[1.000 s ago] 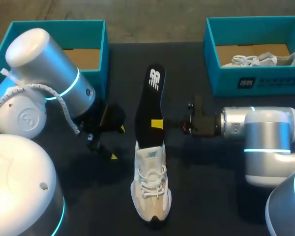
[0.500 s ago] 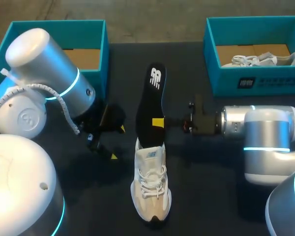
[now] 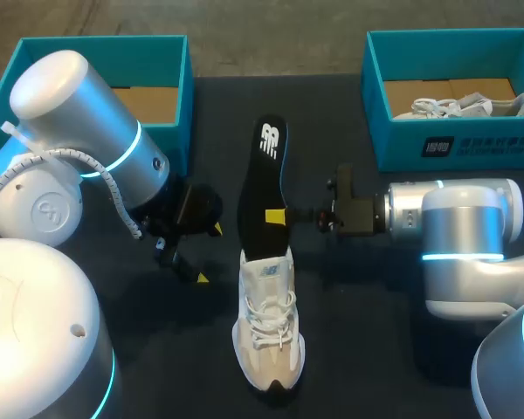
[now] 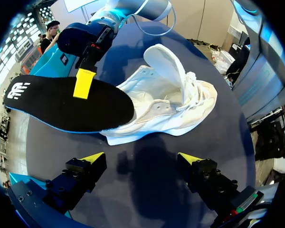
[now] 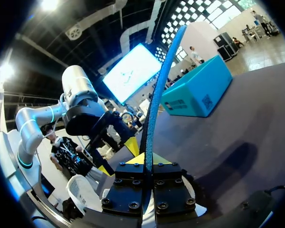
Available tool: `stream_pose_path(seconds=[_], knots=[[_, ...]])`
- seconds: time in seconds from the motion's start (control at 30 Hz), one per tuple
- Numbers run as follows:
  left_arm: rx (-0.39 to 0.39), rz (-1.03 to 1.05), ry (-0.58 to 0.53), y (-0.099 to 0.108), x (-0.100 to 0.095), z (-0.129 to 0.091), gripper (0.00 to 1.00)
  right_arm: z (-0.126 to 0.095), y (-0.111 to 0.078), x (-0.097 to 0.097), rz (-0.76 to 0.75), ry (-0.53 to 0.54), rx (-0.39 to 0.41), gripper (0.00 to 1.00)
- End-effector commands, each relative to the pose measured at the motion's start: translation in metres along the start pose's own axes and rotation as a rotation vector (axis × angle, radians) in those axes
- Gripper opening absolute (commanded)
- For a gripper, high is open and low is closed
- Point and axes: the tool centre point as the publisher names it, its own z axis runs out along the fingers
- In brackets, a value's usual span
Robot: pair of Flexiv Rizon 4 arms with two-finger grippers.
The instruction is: Take the shoe out of the shoebox, open the shoe tongue, remove and reinsert the insole, then place the shoe into the shoebox
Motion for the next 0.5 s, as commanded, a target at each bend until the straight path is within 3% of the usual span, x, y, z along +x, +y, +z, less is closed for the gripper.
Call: stream_pose_path(seconds=[0.03,0.5], knots=[[-0.003,0.000,-0.001,0.000,0.001,0.000,1.00,-0.001,-0.010,0.004,0.003,-0.013,-0.017,0.00],[-0.003,0.000,-0.001,0.000,0.001,0.000,1.00,-0.004,-0.022,0.011,0.003,0.017,-0.056,0.00]])
